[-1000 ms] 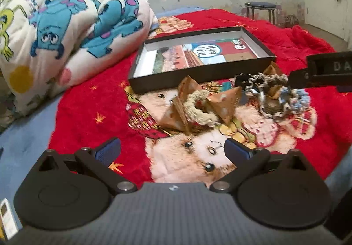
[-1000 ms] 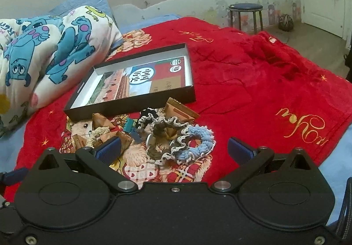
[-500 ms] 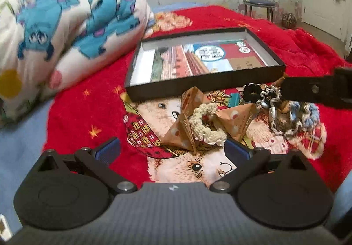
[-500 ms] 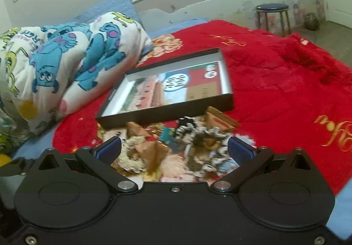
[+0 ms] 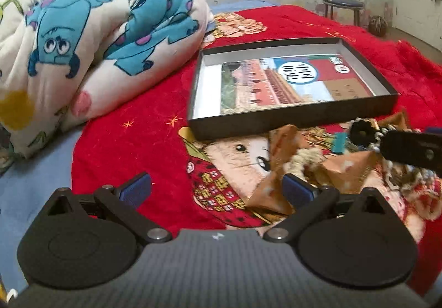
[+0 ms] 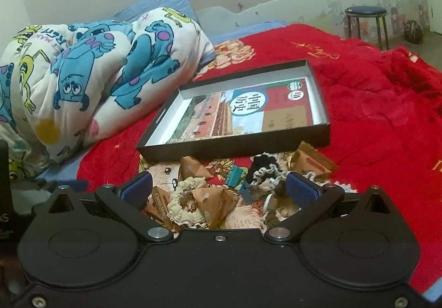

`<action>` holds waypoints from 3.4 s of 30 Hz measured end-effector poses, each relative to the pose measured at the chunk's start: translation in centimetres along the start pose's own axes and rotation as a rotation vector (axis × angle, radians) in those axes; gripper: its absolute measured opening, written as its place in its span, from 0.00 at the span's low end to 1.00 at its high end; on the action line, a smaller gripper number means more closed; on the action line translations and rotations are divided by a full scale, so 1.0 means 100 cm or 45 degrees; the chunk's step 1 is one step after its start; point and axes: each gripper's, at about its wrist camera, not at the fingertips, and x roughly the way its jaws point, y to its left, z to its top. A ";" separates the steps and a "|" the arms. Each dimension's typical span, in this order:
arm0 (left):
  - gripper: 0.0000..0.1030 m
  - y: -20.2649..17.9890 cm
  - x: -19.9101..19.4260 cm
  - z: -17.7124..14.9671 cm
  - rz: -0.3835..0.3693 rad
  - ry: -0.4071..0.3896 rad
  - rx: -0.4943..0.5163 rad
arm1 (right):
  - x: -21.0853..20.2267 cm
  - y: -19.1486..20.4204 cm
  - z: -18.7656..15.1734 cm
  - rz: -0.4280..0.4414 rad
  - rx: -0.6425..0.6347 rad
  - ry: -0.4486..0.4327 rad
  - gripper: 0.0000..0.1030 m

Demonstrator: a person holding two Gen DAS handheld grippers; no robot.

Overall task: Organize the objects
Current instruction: 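Move the left gripper toward a brown paper pyramid while the right gripper approaches the pile, then close the left gripper on the brown paper pyramid while the right gripper grasps the orange snack packet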

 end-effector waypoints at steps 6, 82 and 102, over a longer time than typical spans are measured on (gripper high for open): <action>1.00 0.029 0.024 0.001 -0.159 0.108 -0.251 | 0.030 0.006 0.004 0.030 0.022 0.080 0.95; 0.46 -0.024 0.037 -0.015 -0.136 0.081 -0.096 | 0.077 -0.022 -0.022 0.028 0.378 0.271 0.33; 0.33 -0.020 0.028 -0.013 -0.115 0.060 -0.105 | 0.061 -0.014 -0.019 -0.001 0.330 0.226 0.32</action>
